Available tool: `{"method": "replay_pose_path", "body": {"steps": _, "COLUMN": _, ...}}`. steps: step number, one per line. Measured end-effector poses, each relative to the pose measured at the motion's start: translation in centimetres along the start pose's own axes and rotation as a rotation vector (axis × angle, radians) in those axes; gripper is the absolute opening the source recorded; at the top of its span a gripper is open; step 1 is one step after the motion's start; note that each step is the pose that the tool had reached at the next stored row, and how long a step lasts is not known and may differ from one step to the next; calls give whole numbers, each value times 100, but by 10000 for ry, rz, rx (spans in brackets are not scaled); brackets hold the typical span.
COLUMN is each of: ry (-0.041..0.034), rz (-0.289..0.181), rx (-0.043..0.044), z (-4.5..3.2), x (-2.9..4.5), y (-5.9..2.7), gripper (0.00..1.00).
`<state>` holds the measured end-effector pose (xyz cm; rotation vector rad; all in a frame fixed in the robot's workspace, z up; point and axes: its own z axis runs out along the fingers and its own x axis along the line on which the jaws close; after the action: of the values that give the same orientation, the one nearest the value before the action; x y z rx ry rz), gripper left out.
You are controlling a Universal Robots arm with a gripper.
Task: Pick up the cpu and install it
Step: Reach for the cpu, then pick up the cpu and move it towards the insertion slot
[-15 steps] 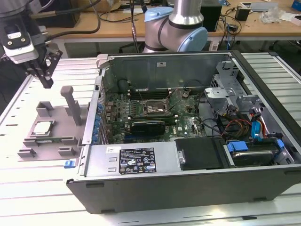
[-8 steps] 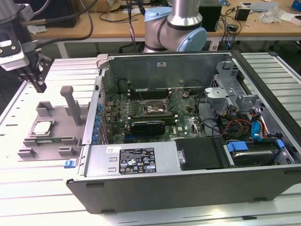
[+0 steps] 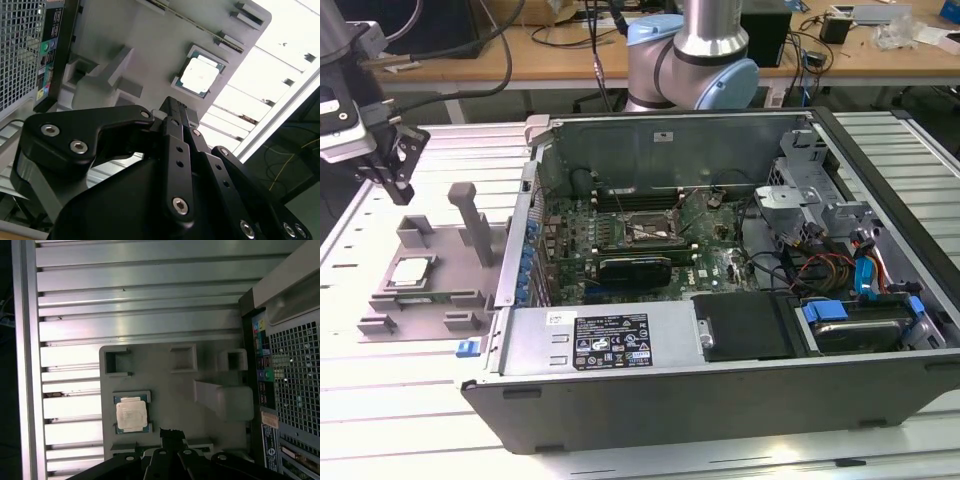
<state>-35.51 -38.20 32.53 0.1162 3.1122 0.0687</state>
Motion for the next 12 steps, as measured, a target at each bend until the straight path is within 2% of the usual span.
{"method": "replay_pose_path", "body": {"steps": 12, "ry": -1, "rz": 1, "rx": -1, "z": 6, "x": 1, "y": 0, "gripper": 11}}
